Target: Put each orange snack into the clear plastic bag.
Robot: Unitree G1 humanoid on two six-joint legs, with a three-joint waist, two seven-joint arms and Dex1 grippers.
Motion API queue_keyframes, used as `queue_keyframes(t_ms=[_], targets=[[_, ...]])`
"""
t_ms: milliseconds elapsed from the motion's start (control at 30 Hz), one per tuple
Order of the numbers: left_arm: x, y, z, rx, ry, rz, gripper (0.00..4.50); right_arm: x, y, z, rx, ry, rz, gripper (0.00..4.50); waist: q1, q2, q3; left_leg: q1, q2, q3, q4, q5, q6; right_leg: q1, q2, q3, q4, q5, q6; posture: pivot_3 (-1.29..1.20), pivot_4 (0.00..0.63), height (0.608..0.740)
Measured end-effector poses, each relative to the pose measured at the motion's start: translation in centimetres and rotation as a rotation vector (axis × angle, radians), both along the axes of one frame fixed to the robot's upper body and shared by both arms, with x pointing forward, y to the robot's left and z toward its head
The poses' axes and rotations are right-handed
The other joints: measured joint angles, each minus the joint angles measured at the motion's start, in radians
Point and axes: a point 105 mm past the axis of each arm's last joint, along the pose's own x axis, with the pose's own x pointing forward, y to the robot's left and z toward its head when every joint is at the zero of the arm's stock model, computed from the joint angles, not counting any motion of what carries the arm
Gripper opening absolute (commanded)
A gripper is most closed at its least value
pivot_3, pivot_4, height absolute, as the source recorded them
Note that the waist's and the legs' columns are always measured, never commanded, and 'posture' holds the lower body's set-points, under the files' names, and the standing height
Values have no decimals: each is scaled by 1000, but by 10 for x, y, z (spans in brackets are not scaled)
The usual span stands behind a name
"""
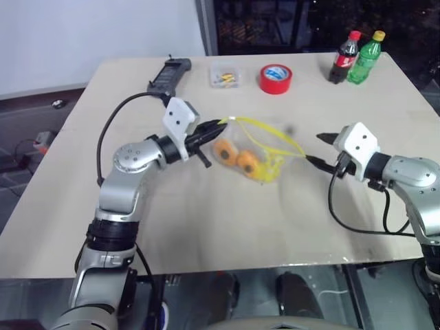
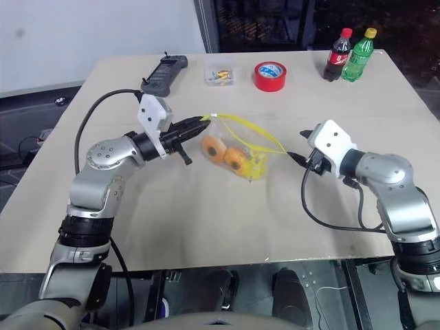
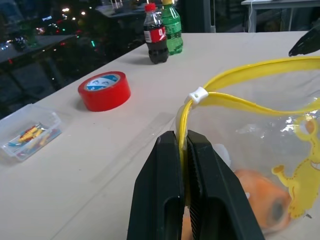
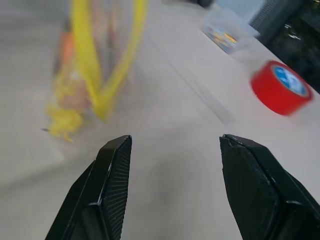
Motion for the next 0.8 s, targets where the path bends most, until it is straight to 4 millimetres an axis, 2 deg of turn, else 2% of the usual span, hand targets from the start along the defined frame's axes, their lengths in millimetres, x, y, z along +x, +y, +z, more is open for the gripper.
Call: queue_keyframes(t_ms=[133, 433, 533, 667, 800], targets=[[-2, -1, 0, 3, -4, -3, 0, -10, 11, -3, 1, 26, 70, 2847, 2, 0, 0, 0, 0, 0, 0, 0, 0, 0, 0, 0, 0, 0, 0, 0, 150, 740], [-2, 0, 0, 7, -5, -2, 0, -17, 17, -3, 72, 85, 118, 2847, 1, 0, 0, 0, 0, 0, 0, 0, 0, 0, 0, 0, 0, 0, 0, 0, 150, 740], [-2, 0, 0, 7, -5, -3, 0, -13, 18, 0, 87, 78, 108, 2018, 1, 0, 0, 0, 0, 0, 0, 0, 0, 0, 0, 0, 0, 0, 0, 0, 150, 740], [-2, 0, 0, 7, -5, -3, 0, -5, 20, 7, 119, 65, 92, 53, 2, 0, 0, 0, 0, 0, 0, 0, 0, 0, 0, 0, 0, 0, 0, 0, 150, 740], [-2, 0, 0, 7, -5, -1, 0, -2, 21, 10, 135, 72, 90, 53, 2, 0, 0, 0, 0, 0, 0, 0, 0, 0, 0, 0, 0, 0, 0, 0, 150, 740]])
